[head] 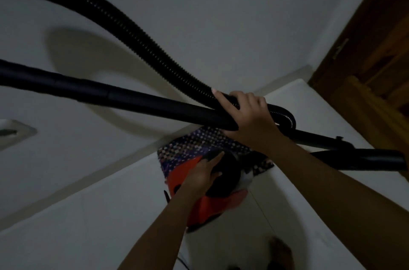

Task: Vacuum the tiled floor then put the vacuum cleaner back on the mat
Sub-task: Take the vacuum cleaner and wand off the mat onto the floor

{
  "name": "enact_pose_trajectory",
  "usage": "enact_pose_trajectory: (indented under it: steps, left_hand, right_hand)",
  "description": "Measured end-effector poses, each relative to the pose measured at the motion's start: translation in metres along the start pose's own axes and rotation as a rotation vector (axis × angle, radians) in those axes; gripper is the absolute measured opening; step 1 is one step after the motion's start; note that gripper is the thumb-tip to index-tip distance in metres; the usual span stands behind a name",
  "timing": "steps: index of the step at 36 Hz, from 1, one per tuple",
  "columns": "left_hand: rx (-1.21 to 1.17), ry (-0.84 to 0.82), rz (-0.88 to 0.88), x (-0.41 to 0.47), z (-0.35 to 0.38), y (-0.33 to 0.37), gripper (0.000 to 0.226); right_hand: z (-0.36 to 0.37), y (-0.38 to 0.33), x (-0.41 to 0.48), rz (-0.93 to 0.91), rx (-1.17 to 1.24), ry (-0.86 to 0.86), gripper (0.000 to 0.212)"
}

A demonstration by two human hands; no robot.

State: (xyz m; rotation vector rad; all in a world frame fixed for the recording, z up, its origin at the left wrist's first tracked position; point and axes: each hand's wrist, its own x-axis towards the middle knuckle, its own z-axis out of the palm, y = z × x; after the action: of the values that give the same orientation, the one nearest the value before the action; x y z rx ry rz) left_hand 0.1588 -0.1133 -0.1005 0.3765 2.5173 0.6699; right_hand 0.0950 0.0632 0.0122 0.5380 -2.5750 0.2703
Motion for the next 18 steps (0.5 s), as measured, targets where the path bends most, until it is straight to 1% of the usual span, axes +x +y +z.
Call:
enact_pose_trajectory:
  steps: [3, 7, 9, 11, 14, 18]
  left_hand:
    - [-0.004, -0.031, 0.037, -0.033, -0.008, 0.021, 0.059]
    - [0.05, -0.036, 0.101, -0.068, -0.019, 0.041, 0.058]
    - [0.058, -0.028, 0.133, -0.09, -0.022, 0.046, 0.059]
    - [0.067, -0.017, 0.194, -0.111, -0.025, 0.048, 0.061]
    - [0.083, -0.01, 0.197, -0.147, -0.03, 0.054, 0.059]
    - [0.162, 0.02, 0.241, -0.201, -0.031, 0.056, 0.059]
  right_hand:
    - [-0.038, -0.013, -0.012, 0.029, -0.04, -0.047, 0.076]
    - [-0.085, -0.038, -0.028, 0.102, -0.018, -0.153, 0.084]
    - [-0.105, -0.052, -0.037, 0.141, -0.025, -0.175, 0.091]
    - [-0.122, -0.07, -0.048, 0.164, -0.052, -0.165, 0.096]
    - [-0.145, -0.102, -0.07, 0.172, -0.094, -0.108, 0.102]
    - [-0.178, -0.144, -0.105, 0.189, -0.144, -0.085, 0.106]
